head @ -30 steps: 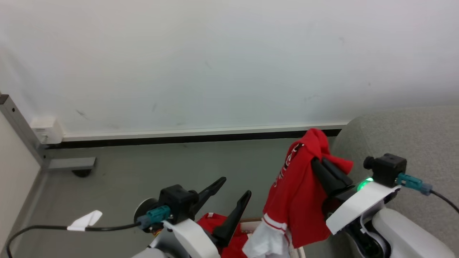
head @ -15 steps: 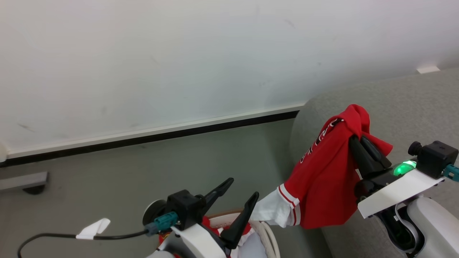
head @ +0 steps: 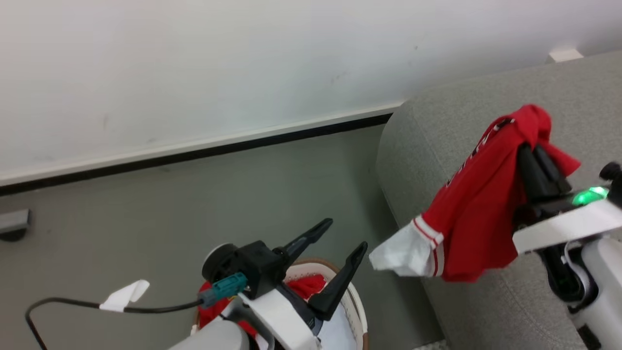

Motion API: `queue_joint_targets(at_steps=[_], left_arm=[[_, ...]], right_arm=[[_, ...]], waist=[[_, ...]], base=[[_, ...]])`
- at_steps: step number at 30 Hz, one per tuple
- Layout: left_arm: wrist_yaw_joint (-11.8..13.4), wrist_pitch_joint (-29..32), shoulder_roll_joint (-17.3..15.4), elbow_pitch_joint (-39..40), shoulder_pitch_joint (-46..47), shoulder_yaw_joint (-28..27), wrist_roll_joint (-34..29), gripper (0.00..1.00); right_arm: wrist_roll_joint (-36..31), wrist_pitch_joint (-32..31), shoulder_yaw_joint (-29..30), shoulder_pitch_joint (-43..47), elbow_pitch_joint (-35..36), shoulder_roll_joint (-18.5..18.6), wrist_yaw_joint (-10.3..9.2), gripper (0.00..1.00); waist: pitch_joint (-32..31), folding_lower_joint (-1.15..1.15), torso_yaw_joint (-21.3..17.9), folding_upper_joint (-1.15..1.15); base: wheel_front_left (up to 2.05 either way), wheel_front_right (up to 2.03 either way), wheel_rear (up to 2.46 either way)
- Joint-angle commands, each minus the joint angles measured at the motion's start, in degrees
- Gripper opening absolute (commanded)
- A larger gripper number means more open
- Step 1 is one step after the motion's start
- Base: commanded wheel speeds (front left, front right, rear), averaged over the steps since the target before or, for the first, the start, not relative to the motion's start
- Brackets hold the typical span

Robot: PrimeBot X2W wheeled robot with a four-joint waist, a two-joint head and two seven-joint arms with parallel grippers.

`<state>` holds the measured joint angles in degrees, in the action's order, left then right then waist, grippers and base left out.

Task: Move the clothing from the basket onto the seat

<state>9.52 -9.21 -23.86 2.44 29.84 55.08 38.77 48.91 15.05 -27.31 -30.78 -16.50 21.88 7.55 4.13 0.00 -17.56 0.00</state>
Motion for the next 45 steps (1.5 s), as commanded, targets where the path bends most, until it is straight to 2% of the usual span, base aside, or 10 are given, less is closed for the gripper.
queue_joint_targets(at_steps=[1, 11, 20, 24, 32, 33, 34, 35, 36, 45], left_arm=[[-0.42, -0.1, -0.65, 0.63, 1.36, -0.2, -1.54, 1.0], [-3.72, 0.72, -2.69, 4.52, 8.76, -0.92, -4.11, 1.0], [-5.78, 1.28, -4.25, 7.65, 14.32, -2.07, -5.64, 1.0], [-5.98, 0.9, -4.29, 8.19, 15.41, -2.45, -5.72, 1.0], [-5.95, -0.45, -4.92, 6.4, 13.49, -2.27, -4.77, 1.0], [-5.81, -0.5, -5.15, 6.24, 13.21, -2.28, -4.64, 1.0], [-5.63, -0.57, -5.39, 6.06, 12.96, -2.36, -4.57, 1.0], [-5.45, -0.71, -5.57, 5.84, 12.6, -2.48, -4.32, 1.0], [-5.32, -0.75, -5.71, 5.62, 12.25, -2.65, -4.08, 1.0], [-2.25, -3.11, -7.03, 2.98, 6.77, -4.59, -1.94, 1.0]], right_arm=[[-1.53, 0.2, 2.56, -2.65, -0.9, -1.47, -0.12, 0.0], [-15.51, 0.05, 25.24, -25.77, -14.52, -6.8, -0.12, 0.0], [-39.42, -2.49, 52.86, -46.85, -25.0, -5.43, -0.12, 0.0], [-54.03, -4.55, 64.47, -46.35, -25.45, -4.62, -0.12, 0.0], [-73.91, -4.94, 86.01, -35.8, -24.05, -14.42, -0.12, 0.0], [-74.79, -4.39, 87.59, -35.07, -24.21, -15.33, -0.12, 0.17], [-75.59, -3.8, 88.55, -34.51, -24.72, -16.34, -0.12, 0.45], [-76.33, -3.15, 89.32, -33.78, -25.32, -17.13, -0.12, 0.92], [-76.89, -2.47, 89.8, -33.07, -25.79, -17.59, -0.12, 1.0], [-72.97, 0.17, 86.31, -24.16, -30.12, -18.91, -0.12, 1.0]], waist=[[3.49, 0.0, 0.77, 0.0], [16.41, 0.0, 5.38, 0.0], [26.78, 0.0, 10.02, 0.0], [29.42, 0.0, 11.4, 0.0], [29.52, 0.0, 11.89, 0.0], [29.25, 0.0, 11.74, 0.0], [28.87, 0.0, 11.55, 0.0], [28.35, 0.0, 11.34, 0.0], [27.77, 0.0, 11.18, 0.0], [19.71, 0.0, 9.87, 0.0]], base=[[0.0, 0.0, 0.0], [0.0, 0.0, 0.0], [0.0, 0.0, 0.0], [0.0, 0.0, 0.0], [0.0, 0.0, 0.0], [0.0, 0.0, 0.0], [0.0, 0.0, 0.0], [0.0, 0.0, 0.0], [0.0, 0.0, 0.0], [0.0, 0.0, 0.0]])
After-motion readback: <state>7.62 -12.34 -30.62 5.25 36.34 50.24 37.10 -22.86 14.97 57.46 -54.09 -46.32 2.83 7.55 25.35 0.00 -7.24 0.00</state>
